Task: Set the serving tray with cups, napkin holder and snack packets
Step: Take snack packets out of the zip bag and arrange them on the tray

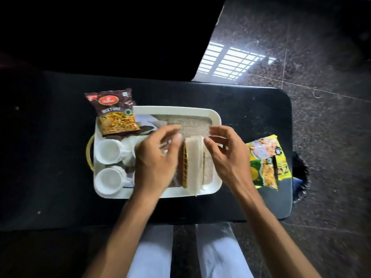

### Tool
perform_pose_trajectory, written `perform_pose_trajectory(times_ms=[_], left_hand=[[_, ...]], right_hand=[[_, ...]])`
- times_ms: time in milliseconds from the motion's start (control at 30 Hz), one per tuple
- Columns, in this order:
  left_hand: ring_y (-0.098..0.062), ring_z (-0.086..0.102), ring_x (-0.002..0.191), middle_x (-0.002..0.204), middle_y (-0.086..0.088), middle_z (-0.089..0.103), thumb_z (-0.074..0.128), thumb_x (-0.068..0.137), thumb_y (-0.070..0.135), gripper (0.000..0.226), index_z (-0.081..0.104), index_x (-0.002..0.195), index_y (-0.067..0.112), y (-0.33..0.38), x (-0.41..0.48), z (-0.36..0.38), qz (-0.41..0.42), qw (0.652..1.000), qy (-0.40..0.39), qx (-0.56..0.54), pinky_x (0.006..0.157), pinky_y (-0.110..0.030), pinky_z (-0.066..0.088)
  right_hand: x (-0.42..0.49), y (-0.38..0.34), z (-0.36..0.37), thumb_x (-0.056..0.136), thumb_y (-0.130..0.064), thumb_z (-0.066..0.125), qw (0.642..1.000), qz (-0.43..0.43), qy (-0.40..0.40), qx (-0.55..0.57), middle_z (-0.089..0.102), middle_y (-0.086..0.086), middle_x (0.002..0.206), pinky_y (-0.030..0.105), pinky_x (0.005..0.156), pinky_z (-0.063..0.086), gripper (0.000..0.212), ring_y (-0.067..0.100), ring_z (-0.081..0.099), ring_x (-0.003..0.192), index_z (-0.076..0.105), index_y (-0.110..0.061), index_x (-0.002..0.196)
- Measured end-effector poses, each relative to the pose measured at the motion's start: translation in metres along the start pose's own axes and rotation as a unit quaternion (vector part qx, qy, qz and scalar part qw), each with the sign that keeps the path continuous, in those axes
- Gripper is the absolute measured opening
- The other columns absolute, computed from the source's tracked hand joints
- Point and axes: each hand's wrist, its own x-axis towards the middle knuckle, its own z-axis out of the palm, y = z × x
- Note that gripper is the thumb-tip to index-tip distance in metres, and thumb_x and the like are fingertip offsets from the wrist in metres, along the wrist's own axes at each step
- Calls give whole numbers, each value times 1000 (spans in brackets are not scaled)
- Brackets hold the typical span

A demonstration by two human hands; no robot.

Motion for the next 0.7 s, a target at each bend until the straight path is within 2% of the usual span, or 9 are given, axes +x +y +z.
perform_pose_trajectory(times_ms=[100, 133, 200, 267, 333, 400, 567, 600, 700], left_hand=[[0, 72, 95, 107, 4, 77, 66, 95, 14, 21, 75, 113, 17, 14, -26, 56, 20, 997, -68, 19, 88, -17, 57], [-6, 73, 96, 109, 2, 78, 66, 95, 14, 21, 76, 114, 17, 17, -32, 72, 26, 996, -87, 28, 89, -14, 55], [-10, 73, 101, 114, 1, 78, 65, 96, 14, 23, 75, 117, 16, 20, -42, 99, 33, 991, -119, 46, 90, -10, 51], [-12, 72, 106, 118, 1, 77, 64, 97, 15, 26, 73, 121, 16, 20, -49, 121, 22, 988, -144, 54, 97, -24, 55], [-12, 70, 110, 121, 1, 76, 61, 98, 15, 28, 71, 125, 17, 17, -54, 139, -2, 985, -161, 62, 99, -32, 56], [-14, 68, 115, 125, 0, 74, 59, 100, 15, 31, 69, 128, 18, 14, -58, 152, -21, 981, -177, 73, 102, -33, 55], [-15, 66, 119, 129, -1, 72, 57, 100, 12, 35, 65, 134, 19, 8, -61, 174, -52, 974, -191, 112, 103, -32, 54], [-14, 65, 119, 129, -1, 72, 56, 101, 11, 36, 65, 135, 19, 7, -62, 176, -59, 973, -191, 117, 103, -29, 54], [-7, 63, 118, 127, 3, 71, 51, 102, 6, 40, 62, 136, 23, 5, -63, 179, -81, 972, -181, 122, 89, -2, 44]], right_hand=[[-11, 34, -41, 90, -20, 71, 998, -23, 5, -60, 69, -9, 104, 19, 83, 55, 23, 4, 68, 94, 66, -17, 113], [-14, 44, -55, 89, -17, 72, 996, -33, 14, -82, 69, -9, 102, 19, 85, 55, 23, 7, 67, 94, 66, -16, 112], [-18, 65, -80, 88, -13, 73, 989, -49, 34, -137, 68, -1, 105, 28, 89, 53, 27, 18, 66, 99, 66, -12, 114], [-20, 86, -102, 84, -13, 76, 976, -46, 45, -206, 66, 6, 112, 30, 93, 45, 37, 28, 61, 104, 64, -12, 119], [-20, 102, -118, 81, -21, 79, 967, 2, 29, -252, 61, 11, 120, 34, 97, 40, 51, 31, 54, 111, 60, -13, 128], [-20, 113, -128, 80, -30, 80, 966, 37, 3, -256, 58, 13, 124, 37, 98, 41, 62, 29, 52, 114, 55, -15, 134], [-14, 124, -135, 77, -39, 81, 977, 98, -60, -177, 65, 7, 127, 36, 94, 51, 73, 24, 62, 114, 49, -18, 139], [-14, 126, -134, 77, -40, 81, 978, 114, -70, -160, 65, 7, 129, 38, 96, 52, 74, 24, 62, 115, 48, -18, 139], [-13, 130, -132, 79, -39, 80, 978, 134, -91, -133, 69, 5, 119, 36, 92, 54, 69, 19, 66, 102, 49, -18, 137]])
